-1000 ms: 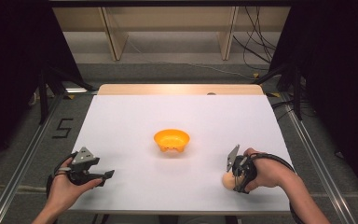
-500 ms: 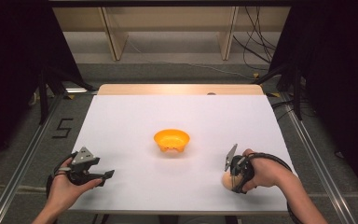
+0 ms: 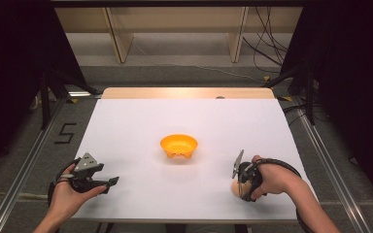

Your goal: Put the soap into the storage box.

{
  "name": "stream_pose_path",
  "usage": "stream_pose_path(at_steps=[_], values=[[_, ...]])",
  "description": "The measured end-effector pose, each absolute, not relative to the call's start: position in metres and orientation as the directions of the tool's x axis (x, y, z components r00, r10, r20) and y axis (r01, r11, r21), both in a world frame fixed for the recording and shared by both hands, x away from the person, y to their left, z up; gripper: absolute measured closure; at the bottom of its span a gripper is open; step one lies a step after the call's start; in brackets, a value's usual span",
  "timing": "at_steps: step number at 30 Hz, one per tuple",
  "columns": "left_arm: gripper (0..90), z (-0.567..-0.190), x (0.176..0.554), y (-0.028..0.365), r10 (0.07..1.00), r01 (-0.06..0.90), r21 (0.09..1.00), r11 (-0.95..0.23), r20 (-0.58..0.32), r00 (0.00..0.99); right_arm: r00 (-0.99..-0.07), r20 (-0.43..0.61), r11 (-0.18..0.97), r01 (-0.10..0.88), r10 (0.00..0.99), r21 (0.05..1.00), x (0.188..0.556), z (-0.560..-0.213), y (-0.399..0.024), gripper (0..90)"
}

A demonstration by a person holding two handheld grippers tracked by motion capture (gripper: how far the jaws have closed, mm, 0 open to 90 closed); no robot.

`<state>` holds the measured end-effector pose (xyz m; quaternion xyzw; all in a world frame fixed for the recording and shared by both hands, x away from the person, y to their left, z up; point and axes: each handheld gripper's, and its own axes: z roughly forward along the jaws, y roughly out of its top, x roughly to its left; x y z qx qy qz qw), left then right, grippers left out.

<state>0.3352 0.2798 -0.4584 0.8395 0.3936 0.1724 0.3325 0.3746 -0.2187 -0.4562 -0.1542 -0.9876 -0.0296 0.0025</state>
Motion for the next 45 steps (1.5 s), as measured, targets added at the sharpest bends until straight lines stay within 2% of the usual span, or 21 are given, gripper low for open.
stream_pose_path(at_steps=[8,22,29,35,45], values=[[23.5,-0.461,0.334,0.275,0.802,0.553,0.730,-0.401,-0.013,0.598,-0.935,0.002,0.931,0.352,0.354,0.097,0.372,-0.455,-0.228,33.1],[22.8,-0.460,0.335,0.277,0.798,0.541,0.733,-0.413,0.005,0.602,-0.916,0.001,0.900,0.393,0.400,0.186,0.369,-0.444,-0.237,33.2],[23.1,-0.461,0.334,0.276,0.798,0.541,0.735,-0.409,0.001,0.602,-0.896,0.010,0.859,0.427,0.443,0.283,0.368,-0.437,-0.241,33.2],[23.2,-0.462,0.335,0.275,0.799,0.541,0.737,-0.405,-0.003,0.602,-0.899,0.001,0.841,0.411,0.439,0.352,0.369,-0.435,-0.243,33.2],[23.4,-0.461,0.335,0.276,0.796,0.540,0.734,-0.412,0.001,0.606,-0.885,-0.016,0.809,0.418,0.465,0.414,0.371,-0.430,-0.244,33.2]])
